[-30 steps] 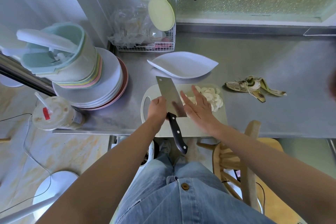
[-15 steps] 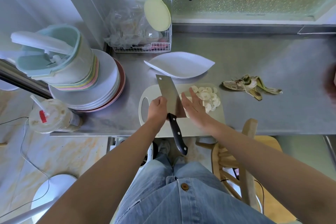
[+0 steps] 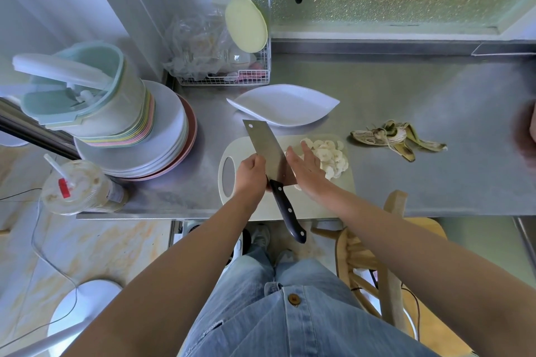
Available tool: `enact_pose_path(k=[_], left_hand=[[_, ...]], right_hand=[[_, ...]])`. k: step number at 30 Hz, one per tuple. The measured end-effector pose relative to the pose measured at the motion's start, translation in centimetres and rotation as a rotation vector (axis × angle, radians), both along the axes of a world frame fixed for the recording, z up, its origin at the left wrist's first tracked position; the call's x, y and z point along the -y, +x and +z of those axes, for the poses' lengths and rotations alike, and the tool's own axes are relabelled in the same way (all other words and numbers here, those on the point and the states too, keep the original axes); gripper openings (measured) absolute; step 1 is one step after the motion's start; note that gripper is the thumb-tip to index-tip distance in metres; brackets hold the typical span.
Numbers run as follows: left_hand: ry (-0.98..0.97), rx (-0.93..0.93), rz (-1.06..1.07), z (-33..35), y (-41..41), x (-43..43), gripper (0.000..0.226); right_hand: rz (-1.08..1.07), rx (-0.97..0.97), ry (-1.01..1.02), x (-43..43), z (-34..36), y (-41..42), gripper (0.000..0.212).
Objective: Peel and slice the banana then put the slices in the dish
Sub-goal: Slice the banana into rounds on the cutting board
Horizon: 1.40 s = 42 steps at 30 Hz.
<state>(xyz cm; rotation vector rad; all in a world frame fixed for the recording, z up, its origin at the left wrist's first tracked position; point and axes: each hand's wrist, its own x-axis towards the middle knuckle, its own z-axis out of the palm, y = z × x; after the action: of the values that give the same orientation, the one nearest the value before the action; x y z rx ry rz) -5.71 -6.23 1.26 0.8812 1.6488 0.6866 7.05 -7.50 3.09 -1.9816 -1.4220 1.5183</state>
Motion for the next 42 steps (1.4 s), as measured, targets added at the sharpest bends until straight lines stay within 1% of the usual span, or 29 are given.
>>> enact_pose_path(k=[4,7,8,10,12,13,14,16,17,19,21,23,25,27,28,31,33,35,38,42], left_hand=[[0.005,-0.01,-0.015,0.0,0.1,0.0,0.022],[0.0,-0.019,0.004,-0.1,-0.1,-0.2,0.027],[0.003,-0.021,0.019,-0.2,-0.2,-0.3,0.028],[0.007,-0.032,0.043,-0.2,-0.3,-0.5,0.027],[0.002,-0.064,0.034,0.1,-0.2,-0.6,0.023],[0.001,-0.083,0.025,0.3,-0.1,-0.6,0.023],[-0.002,-0.098,0.02,0.3,0.0,-0.7,0.023],[-0.011,-0.102,0.021,0.3,0.4,-0.9,0.024],[-0.011,-0.096,0.023,0.1,0.6,-1.0,0.024],[0.002,-0.1,0.005,-0.2,1.2,-1.3,0.024],[0.012,-0.092,-0.019,0.0,1.9,-1.4,0.025],[0.035,-0.054,-0.04,0.2,2.6,-1.5,0.025],[0.047,-0.016,-0.053,0.5,3.2,-1.6,0.027],[0.055,0.041,-0.045,0.7,3.6,-1.7,0.031],[0.058,0.057,-0.042,0.8,3.8,-1.9,0.032],[0.068,0.041,-0.06,0.6,3.9,-2.2,0.034],[0.071,-0.012,-0.066,0.2,4.0,-2.6,0.034],[0.062,-0.073,-0.071,-0.4,4.0,-3.0,0.028],[0.055,-0.164,-0.131,-1.0,3.9,-3.2,0.025],[0.054,-0.25,-0.186,-1.4,3.4,-3.3,0.027]], right_hand=[[0.064,0.017,0.02,0.1,0.2,-0.2,0.054],[0.174,0.018,0.084,0.1,-0.4,0.0,0.058],[0.182,-0.005,0.127,0.1,-0.5,0.2,0.054],[0.121,-0.053,0.208,0.0,-0.2,0.6,0.037],[0.048,-0.025,0.264,-0.1,-0.1,1.0,0.028],[0.039,0.007,0.262,-0.2,-0.2,1.2,0.028],[0.06,0.04,0.234,-0.2,-0.3,1.4,0.037],[0.149,0.068,0.137,-0.1,-0.3,1.9,0.067],[0.18,0.065,0.098,0.0,-0.2,2.1,0.075],[0.193,0.042,0.058,0.1,0.1,2.6,0.08],[0.202,0.004,0.048,0.1,0.2,2.9,0.074],[0.172,-0.084,0.035,0.2,0.1,3.0,0.066],[0.091,-0.146,0.051,0.1,0.1,3.2,0.059],[-0.01,-0.128,0.088,-0.1,0.1,3.8,0.048],[-0.061,-0.147,0.08,-0.2,0.1,4.3,0.043],[-0.189,-0.32,0.043,-0.4,0.1,5.8,0.022],[-0.246,-0.401,0.036,-0.4,0.2,6.6,0.009],[-0.29,-0.453,0.016,-0.4,0.2,7.2,0.016],[-0.35,-0.466,-0.034,-0.4,0.1,7.7,0.024],[-0.375,-0.46,-0.073,-0.2,-0.6,8.1,0.024]])
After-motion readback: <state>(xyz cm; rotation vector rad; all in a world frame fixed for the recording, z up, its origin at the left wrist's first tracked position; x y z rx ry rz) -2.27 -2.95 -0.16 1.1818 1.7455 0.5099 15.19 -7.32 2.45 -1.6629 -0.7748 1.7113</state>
